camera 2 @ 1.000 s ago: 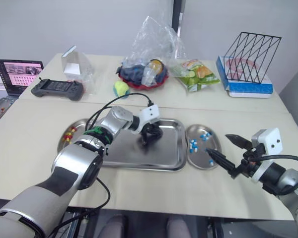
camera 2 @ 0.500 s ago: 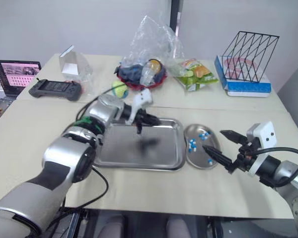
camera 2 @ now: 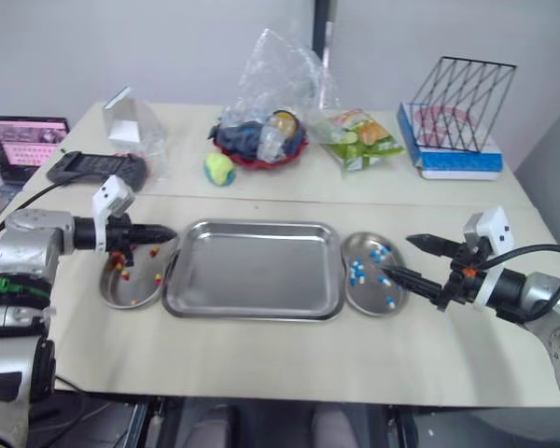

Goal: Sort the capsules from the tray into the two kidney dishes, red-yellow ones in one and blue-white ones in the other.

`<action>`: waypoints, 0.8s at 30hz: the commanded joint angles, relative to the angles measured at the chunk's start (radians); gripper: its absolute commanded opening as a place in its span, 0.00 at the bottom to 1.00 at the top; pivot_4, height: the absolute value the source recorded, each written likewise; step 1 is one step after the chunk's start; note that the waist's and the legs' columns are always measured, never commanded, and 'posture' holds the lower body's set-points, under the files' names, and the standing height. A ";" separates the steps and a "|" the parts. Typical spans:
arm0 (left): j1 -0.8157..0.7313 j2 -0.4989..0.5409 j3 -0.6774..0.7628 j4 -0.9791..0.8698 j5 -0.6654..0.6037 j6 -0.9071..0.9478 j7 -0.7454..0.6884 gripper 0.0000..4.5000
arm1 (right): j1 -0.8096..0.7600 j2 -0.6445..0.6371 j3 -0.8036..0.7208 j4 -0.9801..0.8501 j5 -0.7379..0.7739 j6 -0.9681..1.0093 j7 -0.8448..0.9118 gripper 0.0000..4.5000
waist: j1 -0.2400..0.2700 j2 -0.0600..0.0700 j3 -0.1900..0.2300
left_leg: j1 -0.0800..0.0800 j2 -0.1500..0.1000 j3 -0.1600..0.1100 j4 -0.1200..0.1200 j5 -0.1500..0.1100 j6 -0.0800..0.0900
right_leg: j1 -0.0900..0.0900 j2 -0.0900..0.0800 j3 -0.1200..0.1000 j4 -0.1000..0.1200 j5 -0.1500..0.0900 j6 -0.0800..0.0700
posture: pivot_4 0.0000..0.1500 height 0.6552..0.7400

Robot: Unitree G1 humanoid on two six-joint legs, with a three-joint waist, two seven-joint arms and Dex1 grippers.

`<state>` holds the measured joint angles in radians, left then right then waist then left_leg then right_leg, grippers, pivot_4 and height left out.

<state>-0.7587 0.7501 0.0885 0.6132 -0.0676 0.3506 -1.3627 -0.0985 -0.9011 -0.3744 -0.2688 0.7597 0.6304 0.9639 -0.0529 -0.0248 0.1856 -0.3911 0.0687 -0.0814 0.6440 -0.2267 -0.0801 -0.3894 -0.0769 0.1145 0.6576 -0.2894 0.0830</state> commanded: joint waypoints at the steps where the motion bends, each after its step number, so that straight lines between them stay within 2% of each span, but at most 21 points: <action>1: 0.086 0.027 0.027 -0.150 -0.051 0.050 0.045 0.00 | -0.054 -0.001 0.048 0.029 -0.032 -0.038 0.038 1.00 | 0.015 0.000 0.000 | 0.000 0.000 0.000 0.001 0.000 0.000 | 0.001 0.000 0.000 0.000 0.000 0.000 | 1.00 0.87; 8: 0.181 0.033 0.048 -0.252 -0.116 0.123 0.118 0.00 | -0.080 0.004 0.071 0.058 -0.051 -0.049 0.068 1.00 | 0.022 0.000 0.000 | -0.001 0.000 0.000 0.001 0.000 0.000 | 0.000 0.000 0.001 0.000 0.000 0.000 | 1.00 0.87; 10: 0.195 0.049 0.055 -0.252 -0.124 0.121 0.130 0.18 | -0.084 -0.002 0.066 0.066 -0.053 -0.049 0.075 1.00 | 0.016 0.000 0.000 | -0.001 0.000 0.000 0.001 0.000 0.000 | 0.000 0.000 0.001 0.000 0.000 0.000 | 1.00 0.87; 21: 0.196 0.166 0.133 -0.208 -0.189 0.113 0.151 0.97 | -0.088 -0.014 0.043 0.123 -0.080 -0.066 0.117 1.00 | 0.009 0.000 0.000 | -0.001 0.000 0.000 0.000 0.000 0.000 | 0.000 0.001 0.001 0.000 0.000 0.000 | 1.00 0.87; 24: 0.237 0.238 0.207 -0.150 -0.205 0.049 0.143 0.99 | -0.100 -0.006 0.011 0.239 -0.113 -0.126 0.116 1.00 | 0.009 -0.001 0.000 | -0.001 0.000 0.000 0.000 0.000 0.000 | 0.000 0.001 0.001 0.000 0.000 0.000 | 1.00 0.87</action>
<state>-0.5316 0.9277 0.2201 0.4344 -0.2555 0.4450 -1.2159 -0.1904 -0.8956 -0.2980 -0.0931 0.6649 0.5571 1.0776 -0.0441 -0.0255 0.1861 -0.3920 0.0684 -0.0817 0.6439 -0.2267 -0.0802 -0.3898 -0.0764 0.1151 0.6568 -0.2896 0.0827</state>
